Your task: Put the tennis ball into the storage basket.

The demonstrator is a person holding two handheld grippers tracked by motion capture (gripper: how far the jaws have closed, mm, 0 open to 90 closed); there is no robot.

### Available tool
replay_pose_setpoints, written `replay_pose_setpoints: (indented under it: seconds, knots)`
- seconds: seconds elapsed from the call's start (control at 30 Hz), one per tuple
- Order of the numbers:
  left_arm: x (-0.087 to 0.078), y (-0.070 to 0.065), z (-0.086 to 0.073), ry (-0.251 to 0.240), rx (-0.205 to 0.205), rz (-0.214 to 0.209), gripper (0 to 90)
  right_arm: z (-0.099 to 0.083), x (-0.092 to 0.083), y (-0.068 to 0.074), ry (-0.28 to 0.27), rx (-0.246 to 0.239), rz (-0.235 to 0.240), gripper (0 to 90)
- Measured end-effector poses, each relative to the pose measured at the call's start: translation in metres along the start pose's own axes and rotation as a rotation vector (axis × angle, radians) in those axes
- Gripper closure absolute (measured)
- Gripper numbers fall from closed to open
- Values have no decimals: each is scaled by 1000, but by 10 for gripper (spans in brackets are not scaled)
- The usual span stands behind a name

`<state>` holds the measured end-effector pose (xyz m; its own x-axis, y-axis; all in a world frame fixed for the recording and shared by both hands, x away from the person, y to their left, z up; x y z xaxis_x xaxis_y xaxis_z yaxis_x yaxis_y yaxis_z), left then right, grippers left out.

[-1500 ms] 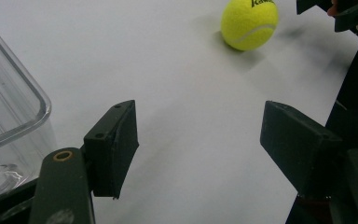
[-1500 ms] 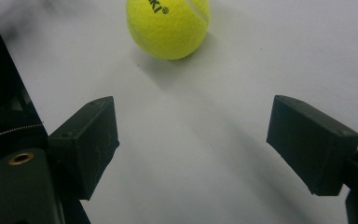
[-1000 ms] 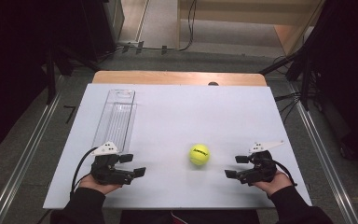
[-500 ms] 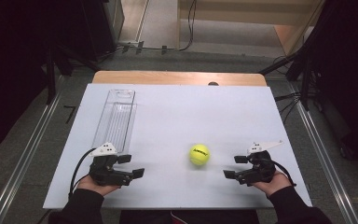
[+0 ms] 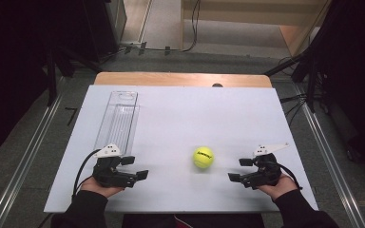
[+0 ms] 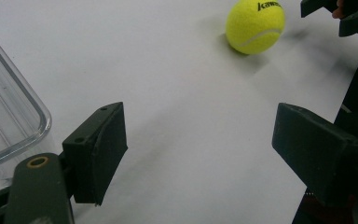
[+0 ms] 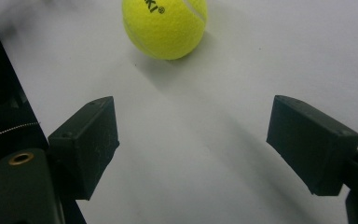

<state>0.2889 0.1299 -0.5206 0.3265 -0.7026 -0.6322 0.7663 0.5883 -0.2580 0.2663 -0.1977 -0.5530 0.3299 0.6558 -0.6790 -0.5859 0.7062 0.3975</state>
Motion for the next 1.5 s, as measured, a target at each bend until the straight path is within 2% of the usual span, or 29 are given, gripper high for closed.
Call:
replay_pose_setpoints:
  seconds: [0.37, 0.57, 0.87, 1.0, 1.27, 1.4, 1.5]
  knots:
    - [0, -1, 2, -2, -5, -10, 184, 0, 0, 1, 5, 0, -2, 146]
    - [0, -7, 15, -34, 8, -28, 188, 0, 0, 0, 6, -4, -12, 146]
    - [4, -13, 27, -21, 28, -35, 186, 1, 0, -2, 4, 1, -22, 146]
    - [6, -16, 34, -18, 49, -29, 177, 2, 0, -3, 4, 0, -27, 146]
    - [12, -23, 46, -10, 54, -42, 154, 2, 0, -4, 2, 2, -31, 146]
    - [16, -24, 51, -1, 51, -44, 127, 2, 1, -4, 4, 4, -28, 146]
    - [21, -25, 53, 15, 33, -53, 0, 2, 2, -4, 7, -3, -26, 145]
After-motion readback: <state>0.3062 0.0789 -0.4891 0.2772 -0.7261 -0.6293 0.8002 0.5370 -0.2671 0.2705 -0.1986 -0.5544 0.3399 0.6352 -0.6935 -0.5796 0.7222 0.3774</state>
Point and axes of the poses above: each handheld gripper's, and its own axes: x roughly forward along the jaws, z roughly out of its top, y roughly to its left, the point moved 10 cm from there along x, roughly forward along the jaws, and after that the axes turned 4 degrees about x, right-handed, at the moved point
